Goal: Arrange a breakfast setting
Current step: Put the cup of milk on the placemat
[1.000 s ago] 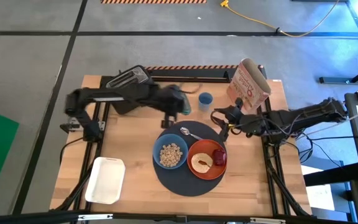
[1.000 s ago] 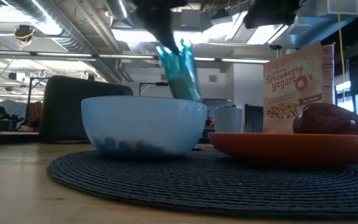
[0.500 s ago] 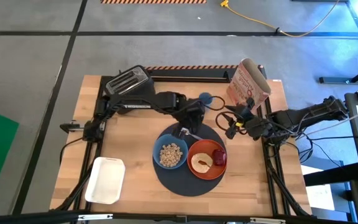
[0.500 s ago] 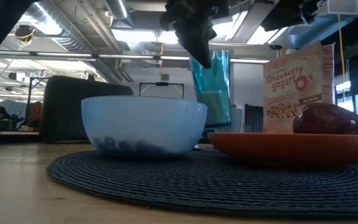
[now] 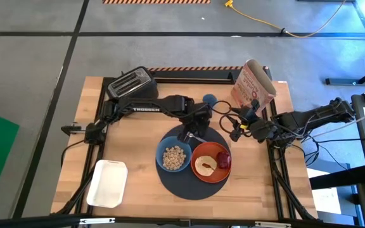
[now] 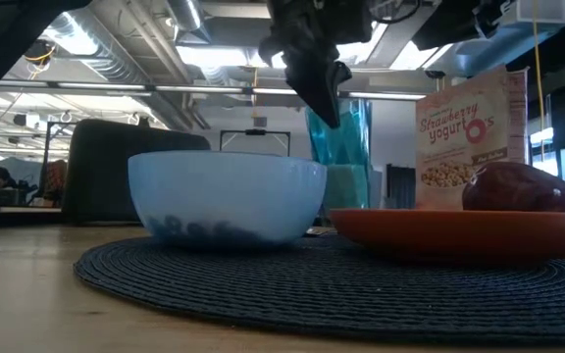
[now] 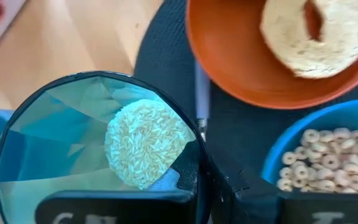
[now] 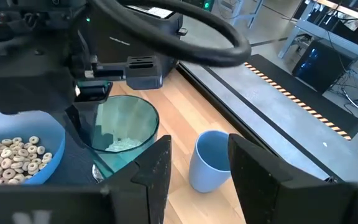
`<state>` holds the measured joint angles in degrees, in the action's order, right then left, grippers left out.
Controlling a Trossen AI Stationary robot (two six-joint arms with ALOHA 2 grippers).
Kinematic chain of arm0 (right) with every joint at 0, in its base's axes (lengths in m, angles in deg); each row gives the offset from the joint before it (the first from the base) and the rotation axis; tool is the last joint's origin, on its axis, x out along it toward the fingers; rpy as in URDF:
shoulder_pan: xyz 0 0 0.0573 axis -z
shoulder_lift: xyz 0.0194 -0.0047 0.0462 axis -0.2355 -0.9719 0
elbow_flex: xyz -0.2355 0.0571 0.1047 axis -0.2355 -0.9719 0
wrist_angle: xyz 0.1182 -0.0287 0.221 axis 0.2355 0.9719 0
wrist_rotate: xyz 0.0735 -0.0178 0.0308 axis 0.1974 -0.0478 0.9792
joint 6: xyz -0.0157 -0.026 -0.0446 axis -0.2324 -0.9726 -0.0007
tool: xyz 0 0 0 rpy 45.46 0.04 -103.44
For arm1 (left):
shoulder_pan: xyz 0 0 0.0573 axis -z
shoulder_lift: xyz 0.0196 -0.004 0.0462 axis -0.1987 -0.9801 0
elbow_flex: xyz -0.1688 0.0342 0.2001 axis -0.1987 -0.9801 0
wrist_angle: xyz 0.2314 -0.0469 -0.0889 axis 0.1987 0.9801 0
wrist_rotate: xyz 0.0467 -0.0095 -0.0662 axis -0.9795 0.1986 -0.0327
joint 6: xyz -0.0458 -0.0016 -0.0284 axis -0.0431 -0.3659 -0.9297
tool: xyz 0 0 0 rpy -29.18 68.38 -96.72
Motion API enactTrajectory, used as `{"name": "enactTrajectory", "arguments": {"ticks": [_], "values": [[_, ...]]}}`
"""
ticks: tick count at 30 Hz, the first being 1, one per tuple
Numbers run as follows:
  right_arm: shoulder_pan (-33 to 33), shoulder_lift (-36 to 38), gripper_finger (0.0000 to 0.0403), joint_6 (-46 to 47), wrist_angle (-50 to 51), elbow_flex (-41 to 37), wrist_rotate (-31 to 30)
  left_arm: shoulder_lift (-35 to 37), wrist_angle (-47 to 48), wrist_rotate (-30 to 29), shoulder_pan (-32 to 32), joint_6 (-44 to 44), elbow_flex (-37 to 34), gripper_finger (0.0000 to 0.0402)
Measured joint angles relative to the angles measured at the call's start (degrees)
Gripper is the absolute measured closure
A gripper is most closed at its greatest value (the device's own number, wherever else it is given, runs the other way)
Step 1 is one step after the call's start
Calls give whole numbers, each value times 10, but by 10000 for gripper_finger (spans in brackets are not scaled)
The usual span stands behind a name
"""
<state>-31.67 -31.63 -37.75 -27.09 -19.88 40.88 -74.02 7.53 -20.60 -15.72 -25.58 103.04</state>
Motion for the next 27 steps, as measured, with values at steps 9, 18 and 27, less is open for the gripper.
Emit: {"name": "enactTrajectory", "arguments": {"ticks": [9, 18, 27], "values": [[0, 0, 256, 0, 7, 0, 0, 0, 57, 38, 1, -13, 0, 392], [0, 0, 256, 0, 7, 0, 0, 2, 48, 16, -3, -11, 0, 392], [0, 0, 256, 0, 7, 0, 0, 2, 48, 46, -11, -14, 0, 390]]}}
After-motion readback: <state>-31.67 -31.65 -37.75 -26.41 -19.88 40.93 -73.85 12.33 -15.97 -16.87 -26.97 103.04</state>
